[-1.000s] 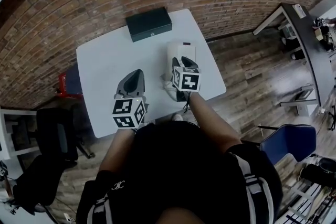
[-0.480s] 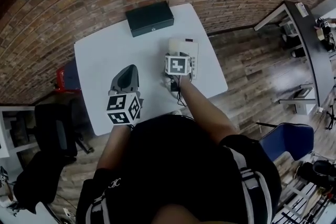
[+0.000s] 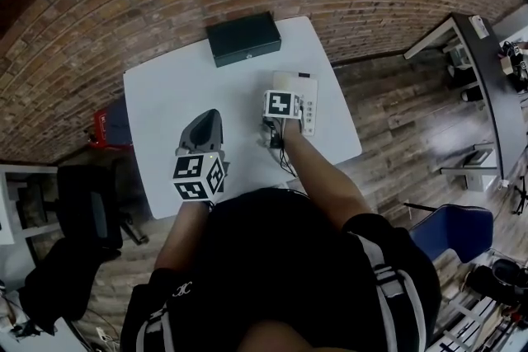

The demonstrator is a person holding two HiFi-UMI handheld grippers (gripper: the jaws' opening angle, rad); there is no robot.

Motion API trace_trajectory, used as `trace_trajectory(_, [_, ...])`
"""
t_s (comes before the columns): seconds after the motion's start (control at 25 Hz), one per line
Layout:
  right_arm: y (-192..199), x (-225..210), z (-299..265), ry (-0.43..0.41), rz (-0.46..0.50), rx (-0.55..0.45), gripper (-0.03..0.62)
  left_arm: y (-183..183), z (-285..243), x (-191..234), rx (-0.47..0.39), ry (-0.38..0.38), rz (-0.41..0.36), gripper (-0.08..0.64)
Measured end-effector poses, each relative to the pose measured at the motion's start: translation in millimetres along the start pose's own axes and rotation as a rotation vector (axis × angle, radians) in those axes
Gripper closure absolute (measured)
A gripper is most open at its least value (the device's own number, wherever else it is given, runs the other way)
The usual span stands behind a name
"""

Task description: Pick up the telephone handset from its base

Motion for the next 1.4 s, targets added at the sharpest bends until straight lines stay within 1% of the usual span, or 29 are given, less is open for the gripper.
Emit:
trace_trajectory(0.28, [-3,-1,-2,-0.001,-0.042,0.056,0.380,0,0,-1,-0.004,0.006,0.000,0.561])
trace_trajectory(0.4, [-1,0,0,-0.015,-0.049,0.043,0.383,0,1,-2,-0.004,0.011,-0.004,0.563])
trace_trajectory(0.6, [-1,-3,21,-0.027,-0.043,-0.033,0.388,1,1,-3,-0.001,0.021,-0.005,0.562])
trace_trajectory(0.88, [1,-5,57,-0.071,-0.040,-0.138,0.388,1,0,-10,0.000,0.049,-0.015,0.563])
trace_trajectory(1.08, [-3,-11,90,-0.082,-0.025,-0.246,0.388,-2,-5,-15,-0.006,0.070,-0.026,0.562])
trace_trajectory(1.2, [-5,-16,111,-0.099,-0.037,-0.310,0.388,-5,-8,-20,-0.016,0.090,-0.034,0.562])
trace_trajectory(1.32, [-4,-20,131,-0.128,-0.045,-0.396,0.388,-9,-11,-23,-0.025,0.106,-0.042,0.562])
trace_trajectory(1.4, [-2,-24,149,-0.133,-0.042,-0.460,0.388,-9,-12,-25,-0.024,0.115,-0.041,0.563])
Point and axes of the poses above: the fingertips, and each gripper's own axes: z backward along the fingers, x to its left, y out of its underside, the point moved 9 cm from there along z, backward along the fingers, and after that the axes turned 6 degrees about x, right-handed, at the moved point
